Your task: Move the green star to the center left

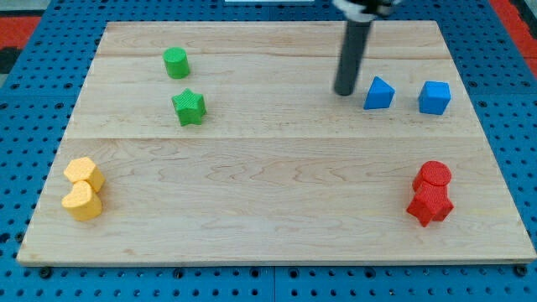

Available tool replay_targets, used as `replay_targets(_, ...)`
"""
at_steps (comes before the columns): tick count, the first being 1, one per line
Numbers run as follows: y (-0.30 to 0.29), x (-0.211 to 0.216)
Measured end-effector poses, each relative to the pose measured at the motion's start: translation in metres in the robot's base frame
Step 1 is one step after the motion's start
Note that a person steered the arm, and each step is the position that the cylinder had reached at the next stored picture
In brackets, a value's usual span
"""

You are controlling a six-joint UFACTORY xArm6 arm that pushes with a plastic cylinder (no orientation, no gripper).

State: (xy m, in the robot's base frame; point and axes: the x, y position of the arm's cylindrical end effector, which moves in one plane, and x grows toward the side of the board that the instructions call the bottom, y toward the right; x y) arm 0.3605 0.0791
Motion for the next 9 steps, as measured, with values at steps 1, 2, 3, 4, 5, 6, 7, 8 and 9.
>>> replay_targets(1, -0.086, 0.050)
replay_targets(2, -0.126, 0.059)
replay_targets(3, -0.126, 0.060)
replay_targets(4, -0.155, 0.081)
replay_targets(5, -0.163, 0.075)
replay_targets(6, -0.167, 0.062)
replay_targets(7, -0.174, 0.054)
replay_targets(8, -0.185, 0.041)
replay_targets(9, -0.185, 0.041)
